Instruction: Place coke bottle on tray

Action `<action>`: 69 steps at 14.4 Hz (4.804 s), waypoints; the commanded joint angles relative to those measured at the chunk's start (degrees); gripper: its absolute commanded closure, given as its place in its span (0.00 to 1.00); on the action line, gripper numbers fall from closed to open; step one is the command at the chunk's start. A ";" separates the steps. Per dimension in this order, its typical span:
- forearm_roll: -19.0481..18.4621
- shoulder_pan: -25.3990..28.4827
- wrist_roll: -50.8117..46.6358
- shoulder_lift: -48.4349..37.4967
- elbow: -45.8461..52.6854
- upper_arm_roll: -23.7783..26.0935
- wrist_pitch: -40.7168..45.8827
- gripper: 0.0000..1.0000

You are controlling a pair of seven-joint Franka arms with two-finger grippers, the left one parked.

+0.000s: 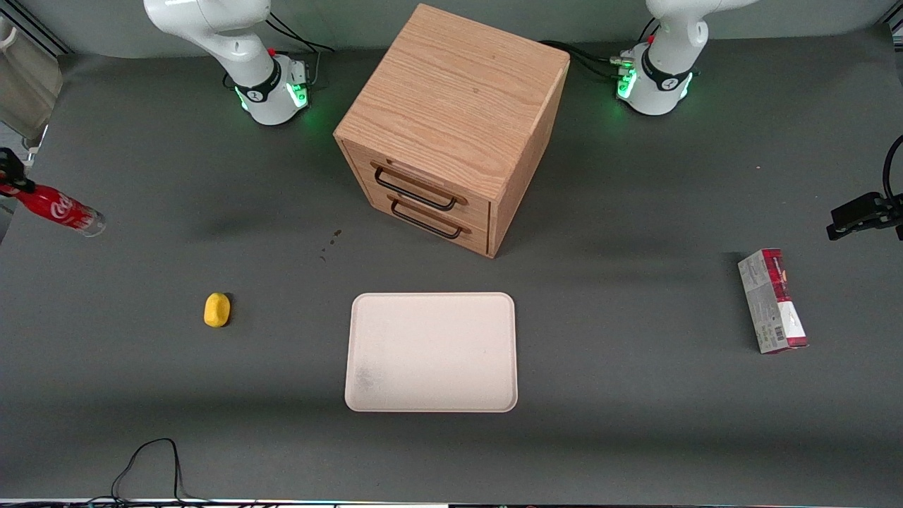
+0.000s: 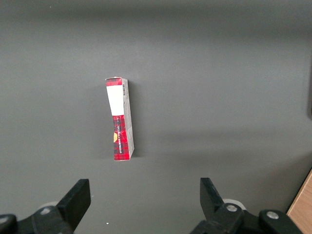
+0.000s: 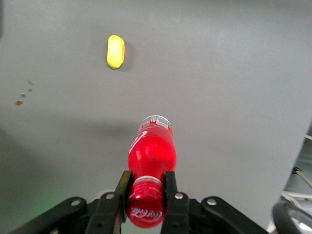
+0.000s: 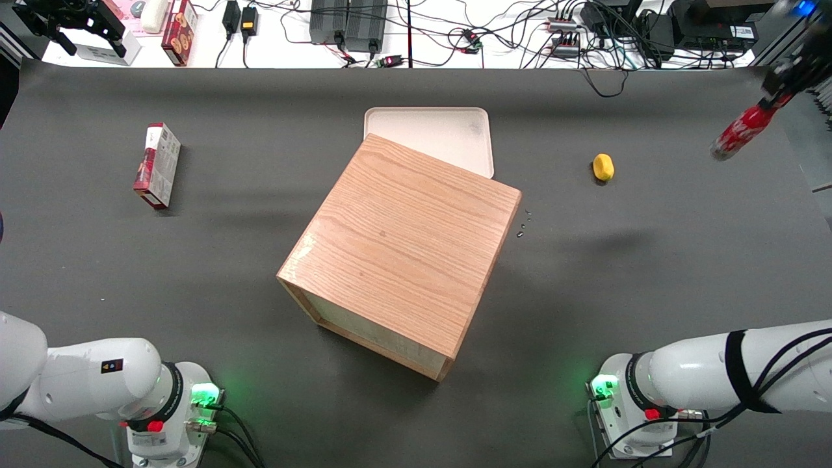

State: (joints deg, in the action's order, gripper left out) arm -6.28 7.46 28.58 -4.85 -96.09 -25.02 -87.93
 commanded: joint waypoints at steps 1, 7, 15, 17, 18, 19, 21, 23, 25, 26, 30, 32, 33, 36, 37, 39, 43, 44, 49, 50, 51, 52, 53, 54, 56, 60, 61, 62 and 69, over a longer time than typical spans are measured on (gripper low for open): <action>0.47 2.30 -0.10 5.54 14.31 -0.30 8.90 0.97; 5.66 6.61 -0.80 21.35 36.21 4.25 13.84 1.00; 5.66 7.39 -25.21 37.01 48.98 25.35 10.60 1.00; 5.48 9.06 -31.45 37.63 48.98 28.17 9.63 1.00; 5.48 10.72 -32.61 37.89 48.98 28.27 9.10 1.00; 5.48 11.87 -32.80 38.07 48.98 28.27 8.75 1.00; 5.48 13.98 -32.89 38.77 48.98 28.53 7.96 1.00; 5.48 14.52 -32.89 39.21 48.98 28.62 6.03 1.00; 5.57 14.43 -32.80 41.57 48.98 28.53 2.79 1.00; 5.57 14.43 -32.80 42.89 48.98 28.53 0.85 1.00; 5.48 14.08 -32.54 49.39 48.89 28.36 -6.53 1.00; 5.48 13.99 -32.18 52.21 48.81 28.18 -8.91 1.00; 5.31 13.90 -32.10 53.35 48.81 28.01 -9.79 1.00; 4.96 13.64 -32.01 56.43 48.54 27.74 -11.55 1.00; 4.87 13.29 -32.01 57.22 48.54 27.74 -12.43 1.00; 4.52 13.29 -32.01 58.19 48.37 27.74 -13.93 1.00; 3.03 13.29 -31.92 59.69 48.37 27.74 -15.95 1.00; 2.94 13.29 -31.92 59.78 48.28 27.74 -16.39 1.00; 2.94 13.29 -32.71 60.40 47.93 27.74 -16.92 0.00; 3.02 13.20 -32.71 60.13 47.49 27.74 -17.01 0.00; 3.02 13.29 -32.88 59.78 47.49 27.74 -17.01 0.00; 3.02 13.29 -32.97 59.34 47.49 27.74 -16.75 0.00; 3.20 13.20 -32.97 58.38 47.49 27.65 -16.31 0.00; 3.11 13.20 -32.97 56.46 46.88 27.56 -15.17 0.00; 3.37 13.20 -33.06 51.81 45.56 26.51 -9.30 0.00; 3.11 13.29 -32.80 43.01 44.68 23.79 4.93 0.00; 3.11 13.29 -32.10 40.90 44.67 22.83 7.75 0.00; 3.11 13.29 -32.01 38.80 43.80 21.51 9.86 0.00; 4.08 8.73 -31.40 13.41 12.83 16.22 -0.01 0.00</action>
State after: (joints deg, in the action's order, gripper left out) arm -2.58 19.03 -3.22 20.12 -66.33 -9.04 -80.27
